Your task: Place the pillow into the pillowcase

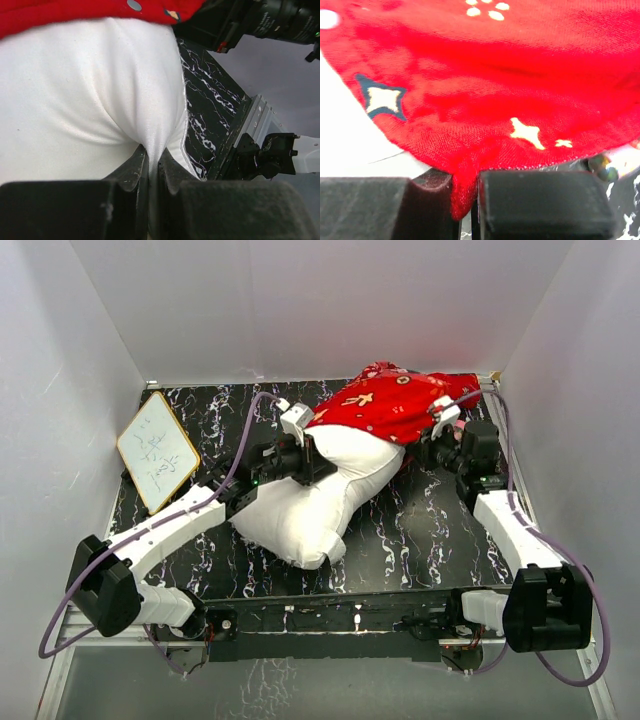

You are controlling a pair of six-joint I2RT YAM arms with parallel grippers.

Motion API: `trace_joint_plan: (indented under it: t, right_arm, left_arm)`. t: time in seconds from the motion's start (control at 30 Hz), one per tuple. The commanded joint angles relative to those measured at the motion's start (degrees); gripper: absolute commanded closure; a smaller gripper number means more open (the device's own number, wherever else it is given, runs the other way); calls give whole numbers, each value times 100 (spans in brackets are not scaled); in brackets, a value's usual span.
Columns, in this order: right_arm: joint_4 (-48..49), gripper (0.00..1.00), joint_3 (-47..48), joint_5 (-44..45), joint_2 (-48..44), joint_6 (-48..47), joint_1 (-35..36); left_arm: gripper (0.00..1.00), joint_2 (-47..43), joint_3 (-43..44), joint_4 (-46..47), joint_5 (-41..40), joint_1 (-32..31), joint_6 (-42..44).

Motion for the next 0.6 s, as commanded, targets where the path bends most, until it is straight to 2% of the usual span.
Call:
trace_joint_plan:
  t: [0.0, 0.03, 0.1, 0.23, 0.27, 0.33, 0.43, 0.47, 0.57]
  right_arm:
    - [-1128, 92, 1574, -1530, -57, -1058, -12]
    - [-1433, 92, 2070, -2089, 80, -1166, 31]
    - [-1711, 92, 3133, -2613, 357, -981, 281]
    - [-3007, 92, 5924, -2783, 1355, -1117, 1467]
    - [-2991, 92, 6343, -3056, 1537, -904, 1602]
    - [-1969, 92, 6235, -3660, 1544, -57, 1625]
    - [-2060, 92, 5855, -3847, 1700, -54, 1643]
    - [-2305, 92, 5539, -3777, 1804, -243, 1659]
    - [-3932, 92, 5028, -3313, 2164, -1606, 1899]
  left_arm:
    - [100, -143, 604, 509, 298, 164, -20]
    - [100, -103, 681, 509, 332, 212, -52]
    - [100, -20, 900, 447, 360, 265, -117]
    - [100, 118, 1407, 269, 115, 375, -232]
    - [100, 124, 1476, 170, -7, 402, -245]
    - [100, 70, 1451, 56, -329, 465, -296]
    - [100, -126, 880, 246, -778, 626, -587]
    - [100, -182, 597, 401, -847, 700, -732]
    - [100, -188, -206, 770, -944, 957, -1065]
